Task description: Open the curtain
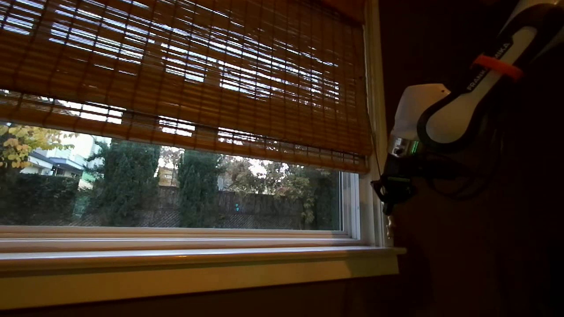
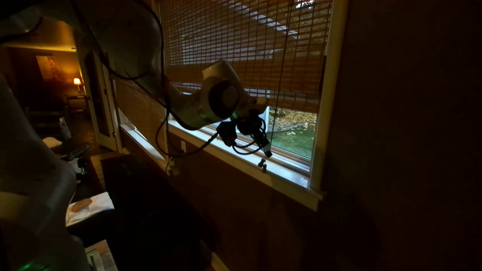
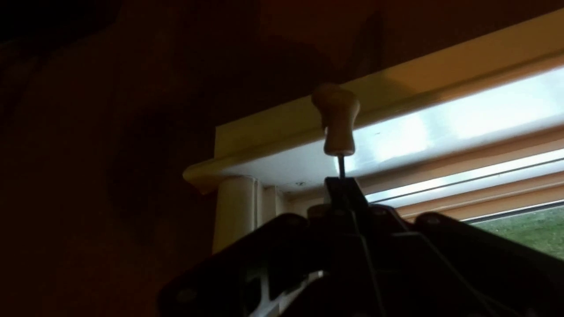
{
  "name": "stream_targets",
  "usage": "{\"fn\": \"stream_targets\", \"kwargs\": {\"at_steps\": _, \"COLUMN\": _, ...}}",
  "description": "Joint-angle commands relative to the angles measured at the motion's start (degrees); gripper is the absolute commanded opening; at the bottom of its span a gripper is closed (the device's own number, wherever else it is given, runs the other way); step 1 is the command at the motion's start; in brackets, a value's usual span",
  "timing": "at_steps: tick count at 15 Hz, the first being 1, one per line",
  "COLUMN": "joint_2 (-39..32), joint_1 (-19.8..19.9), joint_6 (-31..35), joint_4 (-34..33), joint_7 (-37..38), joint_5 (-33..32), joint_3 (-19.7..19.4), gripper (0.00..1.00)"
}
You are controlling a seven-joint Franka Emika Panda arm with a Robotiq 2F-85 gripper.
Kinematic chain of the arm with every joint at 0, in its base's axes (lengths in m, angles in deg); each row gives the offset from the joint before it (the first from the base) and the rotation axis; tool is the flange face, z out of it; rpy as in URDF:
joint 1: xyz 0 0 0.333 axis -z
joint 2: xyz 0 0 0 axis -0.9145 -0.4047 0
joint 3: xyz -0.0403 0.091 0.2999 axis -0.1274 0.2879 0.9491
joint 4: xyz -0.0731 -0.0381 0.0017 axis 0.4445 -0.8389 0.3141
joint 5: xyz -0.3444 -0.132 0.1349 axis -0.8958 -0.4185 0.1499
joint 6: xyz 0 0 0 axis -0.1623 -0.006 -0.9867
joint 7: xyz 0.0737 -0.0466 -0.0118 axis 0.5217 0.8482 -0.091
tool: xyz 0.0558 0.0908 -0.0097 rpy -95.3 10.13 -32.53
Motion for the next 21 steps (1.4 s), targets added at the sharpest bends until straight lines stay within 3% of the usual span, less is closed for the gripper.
{"fn": "stream_targets", "kwargs": {"at_steps": 1, "joint_2": -6.69, "joint_1": -0.02, "joint_6": 0.26, "joint_4": 2.66, "joint_7": -0.22, "joint_5": -0.36, "joint_3": 0.28, "gripper": 0.01}}
{"fn": "stream_targets", "kwargs": {"at_steps": 12, "joint_2": -13.3, "joint_1": 0.25, "joint_6": 0.52, "joint_4": 2.74, "joint_7": -0.47, "joint_5": -1.83, "joint_3": 0.06, "gripper": 0.01}}
{"fn": "stream_targets", "kwargs": {"at_steps": 21, "joint_2": -14.47, "joint_1": 0.65, "joint_6": 0.33, "joint_4": 2.11, "joint_7": -0.47, "joint_5": -3.63, "joint_3": -0.35, "gripper": 0.01}}
